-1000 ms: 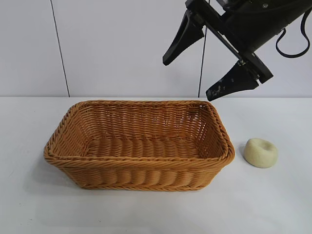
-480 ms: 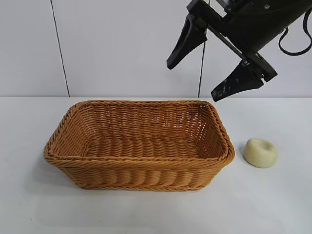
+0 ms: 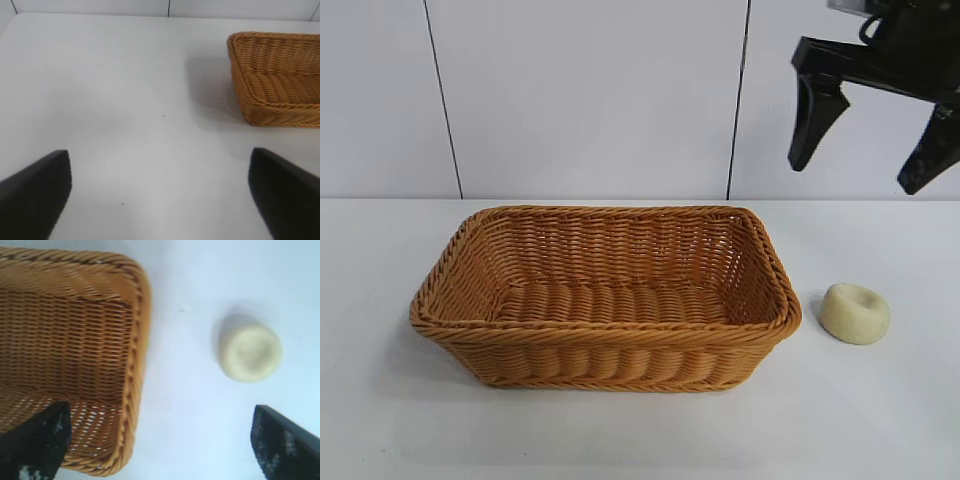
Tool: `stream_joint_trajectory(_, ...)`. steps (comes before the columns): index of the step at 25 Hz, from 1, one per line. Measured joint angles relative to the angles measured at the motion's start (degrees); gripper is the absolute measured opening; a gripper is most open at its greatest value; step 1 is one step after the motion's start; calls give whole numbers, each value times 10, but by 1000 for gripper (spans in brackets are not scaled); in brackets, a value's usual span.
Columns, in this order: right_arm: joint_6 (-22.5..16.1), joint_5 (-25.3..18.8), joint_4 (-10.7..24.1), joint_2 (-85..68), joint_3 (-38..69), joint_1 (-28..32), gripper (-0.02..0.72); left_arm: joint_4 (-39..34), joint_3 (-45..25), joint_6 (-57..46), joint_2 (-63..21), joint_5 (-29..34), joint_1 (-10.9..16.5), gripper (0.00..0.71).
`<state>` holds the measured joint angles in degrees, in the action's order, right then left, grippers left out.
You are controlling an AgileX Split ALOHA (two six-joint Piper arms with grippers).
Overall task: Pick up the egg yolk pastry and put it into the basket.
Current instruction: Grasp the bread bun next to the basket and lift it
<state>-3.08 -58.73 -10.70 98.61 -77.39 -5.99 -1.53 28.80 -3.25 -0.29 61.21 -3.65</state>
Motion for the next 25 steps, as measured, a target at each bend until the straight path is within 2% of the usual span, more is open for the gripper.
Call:
stream_joint_trajectory(5,1,-5,4,26,-2,49,695,0,0,0,0,0,0,689)
stream_joint_trajectory(13,3,7,6,124,-2,57,695,0,0,0,0,0,0,689)
stream_joint_trajectory(19,4,63,-7,195,-2,57,695,0,0,0,0,0,0,689)
stream_joint_trajectory(23,17,95,-48,231,-2,52,695,0,0,0,0,0,0,689)
stream_joint_trajectory(25,23,110,-53,237,-2,39,695,0,0,0,0,0,0,689)
